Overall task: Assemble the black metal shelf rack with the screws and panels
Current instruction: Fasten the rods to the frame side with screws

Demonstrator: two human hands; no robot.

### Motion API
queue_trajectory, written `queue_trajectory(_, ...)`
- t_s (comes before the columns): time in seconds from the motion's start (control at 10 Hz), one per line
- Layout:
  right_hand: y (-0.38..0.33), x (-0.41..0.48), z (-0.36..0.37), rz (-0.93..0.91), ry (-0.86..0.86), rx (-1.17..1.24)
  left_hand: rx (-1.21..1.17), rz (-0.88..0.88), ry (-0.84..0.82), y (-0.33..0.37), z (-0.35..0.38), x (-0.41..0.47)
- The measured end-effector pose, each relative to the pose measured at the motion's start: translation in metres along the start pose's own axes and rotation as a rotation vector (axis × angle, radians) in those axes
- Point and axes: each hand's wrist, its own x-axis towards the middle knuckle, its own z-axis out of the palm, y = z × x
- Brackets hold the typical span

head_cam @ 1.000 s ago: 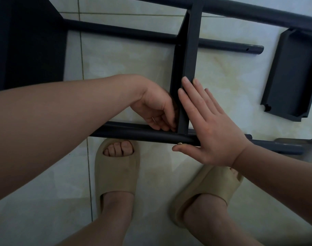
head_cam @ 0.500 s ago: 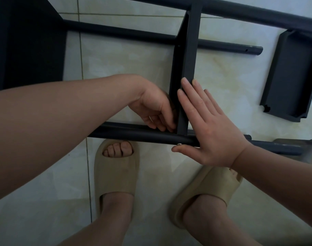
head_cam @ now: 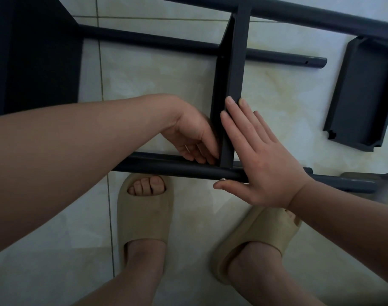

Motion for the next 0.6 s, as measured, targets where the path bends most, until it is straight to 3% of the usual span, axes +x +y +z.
queue_trajectory(0.6,0.0,-0.0002,0.0,-0.001,0.001,-0.001,-0.072,0.018,0.013,0.0058,0.0046,0.0008)
